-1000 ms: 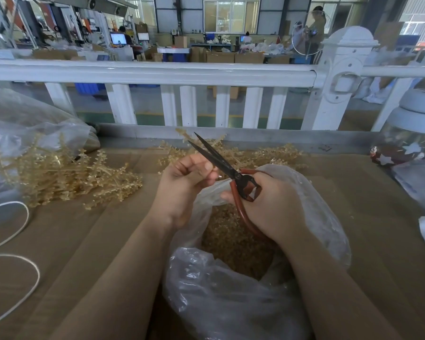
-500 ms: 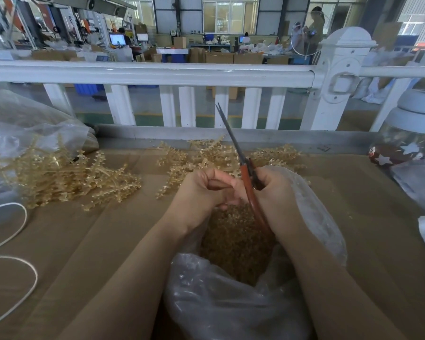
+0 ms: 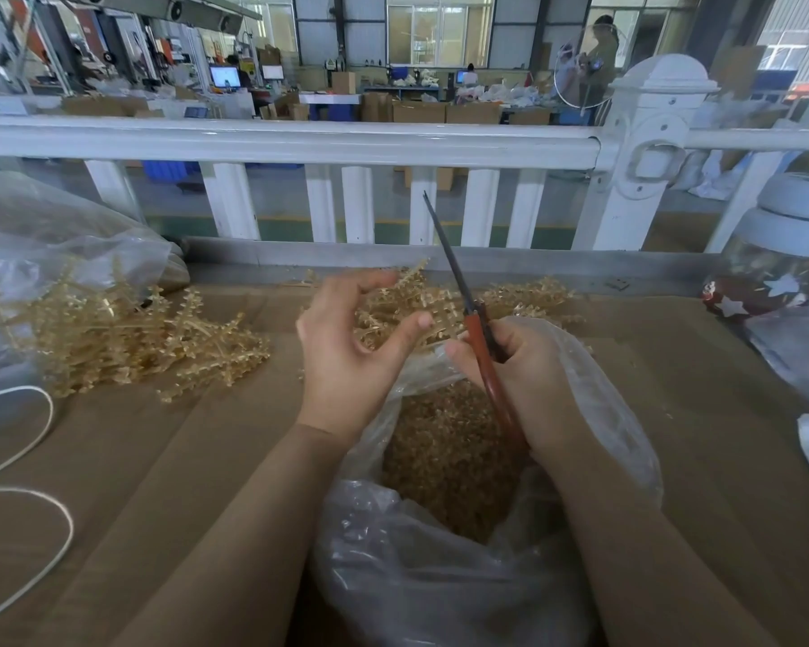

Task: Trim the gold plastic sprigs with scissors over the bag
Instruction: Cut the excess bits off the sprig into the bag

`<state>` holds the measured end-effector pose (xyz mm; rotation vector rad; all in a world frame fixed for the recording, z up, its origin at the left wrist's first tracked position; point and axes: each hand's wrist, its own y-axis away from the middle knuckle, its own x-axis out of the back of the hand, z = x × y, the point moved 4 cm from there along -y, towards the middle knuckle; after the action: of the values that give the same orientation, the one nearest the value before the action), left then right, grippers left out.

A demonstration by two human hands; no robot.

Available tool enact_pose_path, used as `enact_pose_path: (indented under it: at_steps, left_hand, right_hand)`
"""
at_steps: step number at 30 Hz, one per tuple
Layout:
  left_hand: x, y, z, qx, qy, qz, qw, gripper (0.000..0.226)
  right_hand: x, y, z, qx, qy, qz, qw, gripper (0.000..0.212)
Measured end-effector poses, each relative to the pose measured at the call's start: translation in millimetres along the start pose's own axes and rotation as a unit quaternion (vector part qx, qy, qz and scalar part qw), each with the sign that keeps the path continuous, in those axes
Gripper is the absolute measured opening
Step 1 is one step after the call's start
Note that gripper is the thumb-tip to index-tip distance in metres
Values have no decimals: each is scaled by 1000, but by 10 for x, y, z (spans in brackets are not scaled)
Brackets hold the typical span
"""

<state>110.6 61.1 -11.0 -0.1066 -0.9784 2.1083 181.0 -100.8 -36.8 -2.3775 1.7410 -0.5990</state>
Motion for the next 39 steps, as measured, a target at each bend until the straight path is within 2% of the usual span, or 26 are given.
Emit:
enact_pose_path:
  at_steps: [3,6,8,10,12,13,18,29,35,39]
  left_hand:
    - [-138,51,9,83,121,-99,984,14]
    - [-224,115,44,121,222,-105,962,16]
    - [-213,100,29,134,239,-87,958,17]
    - [-166,53,-34,133,217,-66,965,16]
    - [-120,19,-104,125,199,-53,971,17]
    - [-105,10,-135,126,198,-48,971,16]
    - [-128,-3,-227,134,206,-47,968,18]
    - [-137,-27,-264,131,237,-59,961,20]
    - [-123,-20,-264,116,257,-78,956,17]
    - [-108,-22,-283,116,266,-79,954,17]
  right_hand:
    - [-24,-5,6,12,11,-18,1000,15]
    - [-42,-9,12,18,40,-20,999,17]
    - [-35,-5,-1,27,46,-13,998,18]
    - [-4,1,-14,36,73,11,997,33]
    - [27,5,-9,41,153,26,987,60]
    - [33,8,-5,48,195,28,979,66]
    - [-13,25,-14,103,294,18,950,60]
    - [-3,24,31,118,341,32,932,69]
    - [5,46,49,131,368,56,919,54]
    - [-4,57,47,135,356,53,923,58]
